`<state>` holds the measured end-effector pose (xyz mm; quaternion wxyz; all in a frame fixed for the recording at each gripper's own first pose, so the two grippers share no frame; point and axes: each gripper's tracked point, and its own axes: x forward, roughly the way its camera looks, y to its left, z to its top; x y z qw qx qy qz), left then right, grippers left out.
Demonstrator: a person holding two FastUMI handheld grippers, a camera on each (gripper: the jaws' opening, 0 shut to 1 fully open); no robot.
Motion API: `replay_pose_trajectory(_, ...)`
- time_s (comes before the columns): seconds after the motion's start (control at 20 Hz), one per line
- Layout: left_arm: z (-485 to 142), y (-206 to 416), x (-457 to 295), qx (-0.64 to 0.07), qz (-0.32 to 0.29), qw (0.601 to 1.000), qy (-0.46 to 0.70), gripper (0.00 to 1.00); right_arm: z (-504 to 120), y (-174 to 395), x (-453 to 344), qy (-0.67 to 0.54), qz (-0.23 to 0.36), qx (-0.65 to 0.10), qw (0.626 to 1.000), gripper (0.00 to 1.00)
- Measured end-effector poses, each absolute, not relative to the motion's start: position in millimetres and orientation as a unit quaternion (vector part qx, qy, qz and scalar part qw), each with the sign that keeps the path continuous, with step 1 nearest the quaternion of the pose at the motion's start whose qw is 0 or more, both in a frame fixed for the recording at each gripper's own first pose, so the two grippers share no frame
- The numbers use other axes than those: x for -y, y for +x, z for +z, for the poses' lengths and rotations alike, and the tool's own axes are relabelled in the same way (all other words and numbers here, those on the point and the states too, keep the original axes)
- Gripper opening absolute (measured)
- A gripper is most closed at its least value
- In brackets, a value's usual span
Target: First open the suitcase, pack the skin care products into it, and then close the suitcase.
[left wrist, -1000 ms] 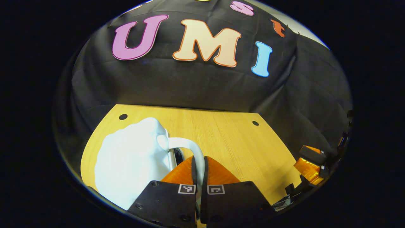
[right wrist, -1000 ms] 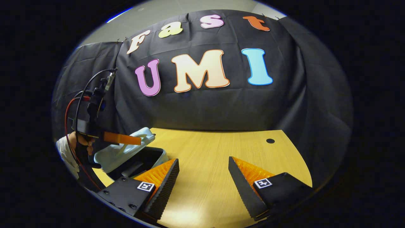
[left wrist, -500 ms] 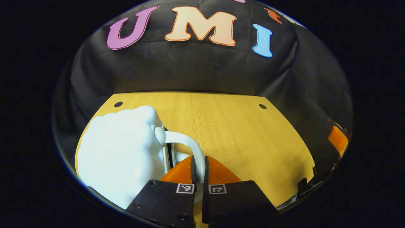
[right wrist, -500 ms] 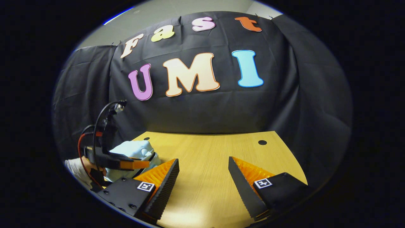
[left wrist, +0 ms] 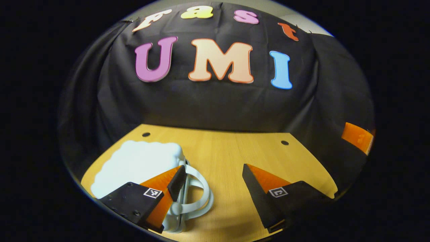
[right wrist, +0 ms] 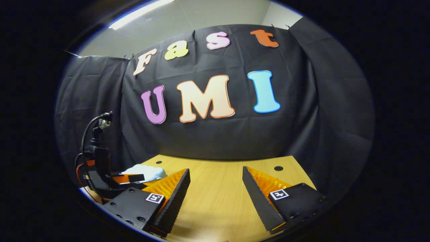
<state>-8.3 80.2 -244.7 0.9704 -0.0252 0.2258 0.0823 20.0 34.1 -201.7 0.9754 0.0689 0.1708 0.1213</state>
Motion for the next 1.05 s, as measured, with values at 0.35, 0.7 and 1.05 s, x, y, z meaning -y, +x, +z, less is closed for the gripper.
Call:
replay_pose_trajectory(0.35,-102.7,2.0,-81.1,-0.098,0.041,0.994,-0.006,0.95,-123.3,36.5,-42.2,0.07,0.076,-0.092,0.99,0.98)
replay_pose_trajectory(0.7,-41.8,8.4,-76.2,-0.03,-0.009,0.999,0.011,0.95,-83.4,26.7,-65.2,0.053,0.047,-0.052,0.996,0.98)
replay_pose_trajectory(1.05,-41.5,5.2,-90.1,-0.029,-0.018,0.999,0.003,0.95,-64.5,23.8,-87.4,0.042,0.047,-0.026,0.998,0.98)
